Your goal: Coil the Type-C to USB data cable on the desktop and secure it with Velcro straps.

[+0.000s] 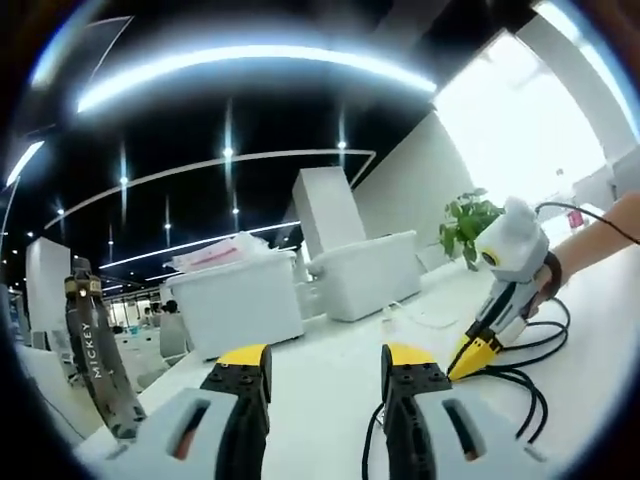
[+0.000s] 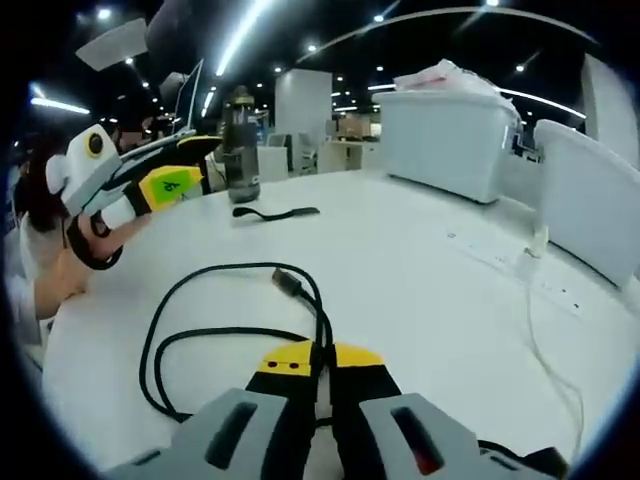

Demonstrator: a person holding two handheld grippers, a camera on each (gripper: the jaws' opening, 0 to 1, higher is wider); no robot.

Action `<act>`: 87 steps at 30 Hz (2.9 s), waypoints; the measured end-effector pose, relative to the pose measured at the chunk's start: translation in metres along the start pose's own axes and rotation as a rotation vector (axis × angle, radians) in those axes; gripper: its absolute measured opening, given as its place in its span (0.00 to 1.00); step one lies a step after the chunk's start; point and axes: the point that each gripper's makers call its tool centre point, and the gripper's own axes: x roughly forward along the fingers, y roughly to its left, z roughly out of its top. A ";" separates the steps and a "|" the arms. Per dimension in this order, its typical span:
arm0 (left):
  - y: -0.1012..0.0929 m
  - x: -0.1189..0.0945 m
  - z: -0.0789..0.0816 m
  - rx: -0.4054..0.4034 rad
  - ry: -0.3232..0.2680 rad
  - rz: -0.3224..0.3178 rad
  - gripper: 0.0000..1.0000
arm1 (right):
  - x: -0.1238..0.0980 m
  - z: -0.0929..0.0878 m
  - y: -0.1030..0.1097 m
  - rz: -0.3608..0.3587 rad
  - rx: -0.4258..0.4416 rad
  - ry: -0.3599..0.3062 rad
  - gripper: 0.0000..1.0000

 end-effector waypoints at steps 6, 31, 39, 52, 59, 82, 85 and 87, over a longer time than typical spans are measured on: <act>-0.006 0.001 0.001 0.026 -0.002 -0.014 0.45 | -0.005 -0.003 -0.001 -0.007 0.010 -0.015 0.01; -0.009 0.001 -0.002 0.025 0.009 -0.024 0.45 | -0.008 0.000 0.007 -0.018 -0.186 0.073 0.00; -0.013 0.001 -0.001 0.027 0.007 -0.032 0.45 | -0.028 0.003 0.005 -0.077 -0.155 0.010 0.01; -0.018 0.000 0.000 0.043 0.007 -0.045 0.45 | -0.027 -0.021 0.010 -0.123 -0.006 0.112 0.09; -0.017 0.000 0.000 0.041 0.005 -0.044 0.45 | -0.032 -0.017 0.012 -0.126 -0.112 0.127 0.02; -0.066 -0.004 0.019 0.058 -0.067 -0.198 0.46 | -0.171 0.086 -0.025 -0.760 -0.496 -0.470 0.01; -0.076 -0.007 0.028 0.067 -0.097 -0.225 0.46 | -0.162 0.081 -0.007 -0.591 -0.425 -0.502 0.01; -0.088 -0.011 0.040 0.088 -0.148 -0.277 0.46 | -0.153 0.077 0.011 -0.533 -0.507 -0.492 0.01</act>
